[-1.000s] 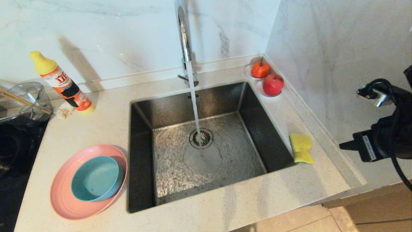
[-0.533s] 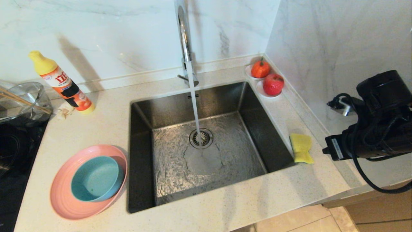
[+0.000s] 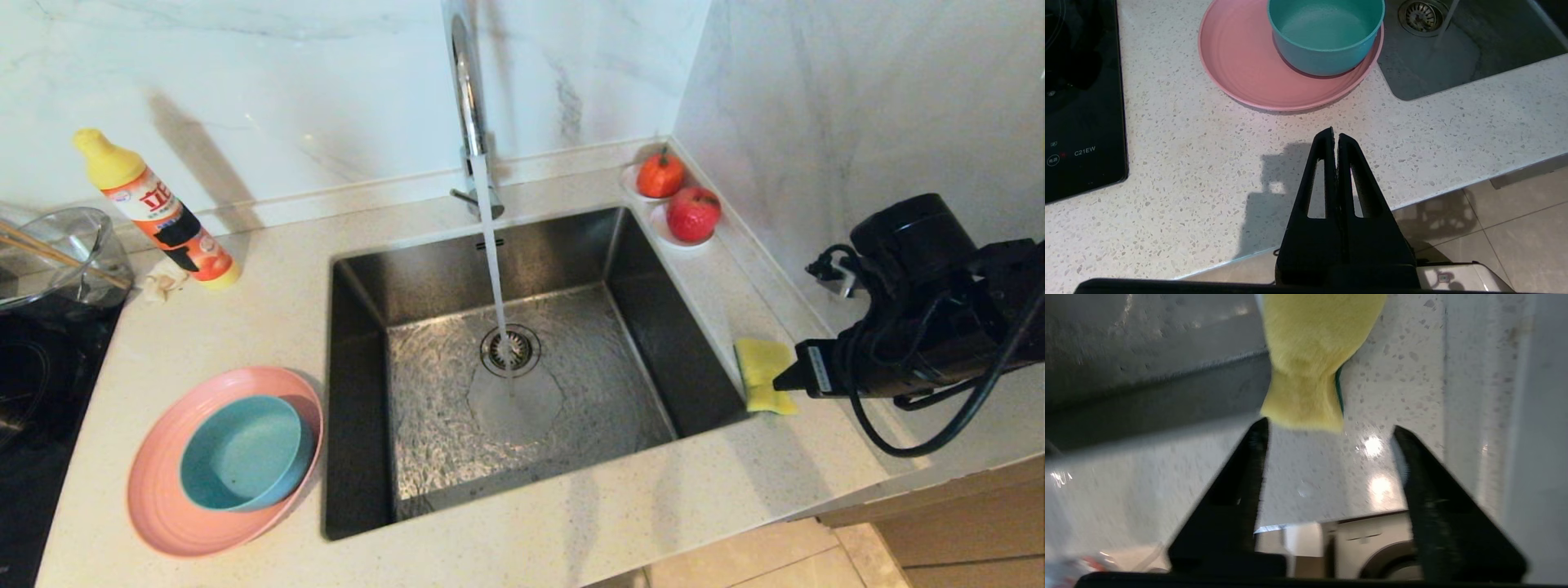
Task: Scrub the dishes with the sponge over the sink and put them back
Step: Pick up a bowl and the sponge
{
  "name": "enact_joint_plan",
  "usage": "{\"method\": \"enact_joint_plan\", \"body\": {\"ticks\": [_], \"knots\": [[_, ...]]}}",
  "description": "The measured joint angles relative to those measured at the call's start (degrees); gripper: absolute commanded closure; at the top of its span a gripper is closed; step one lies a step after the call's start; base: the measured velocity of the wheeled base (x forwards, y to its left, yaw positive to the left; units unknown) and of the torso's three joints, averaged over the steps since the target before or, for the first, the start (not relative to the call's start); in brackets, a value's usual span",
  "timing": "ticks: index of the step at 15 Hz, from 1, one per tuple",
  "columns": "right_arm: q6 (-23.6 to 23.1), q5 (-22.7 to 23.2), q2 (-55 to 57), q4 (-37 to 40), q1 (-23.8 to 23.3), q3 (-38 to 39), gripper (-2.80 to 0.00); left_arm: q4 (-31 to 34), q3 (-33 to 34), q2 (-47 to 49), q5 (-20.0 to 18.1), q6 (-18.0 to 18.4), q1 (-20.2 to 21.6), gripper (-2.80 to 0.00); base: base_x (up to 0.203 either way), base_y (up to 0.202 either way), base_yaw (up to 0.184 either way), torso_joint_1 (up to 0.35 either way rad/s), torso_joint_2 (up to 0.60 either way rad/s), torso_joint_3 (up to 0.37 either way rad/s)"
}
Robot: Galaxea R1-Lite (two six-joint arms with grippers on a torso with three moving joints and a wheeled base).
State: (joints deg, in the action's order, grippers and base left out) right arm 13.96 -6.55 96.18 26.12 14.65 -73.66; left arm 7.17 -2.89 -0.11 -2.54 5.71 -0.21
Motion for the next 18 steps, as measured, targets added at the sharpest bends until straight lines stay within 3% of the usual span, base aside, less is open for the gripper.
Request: {"method": "enact_joint_plan", "body": {"ticks": [7, 18], "knots": [[4.69, -0.03, 4.13, 0.25, 0.5, -1.69, -2.8, 0.0, 0.0, 0.01, 0.0, -0.01, 0.0, 0.0, 0.0, 0.0, 0.0, 0.0, 0.0, 0.0], [5.36, -0.16, 7.86, -0.57, 0.52, -3.3, -2.8, 0.0, 0.0, 0.01, 0.0, -0.01, 0.02, 0.0, 0.0, 0.0, 0.0, 0.0, 0.0, 0.0]]}}
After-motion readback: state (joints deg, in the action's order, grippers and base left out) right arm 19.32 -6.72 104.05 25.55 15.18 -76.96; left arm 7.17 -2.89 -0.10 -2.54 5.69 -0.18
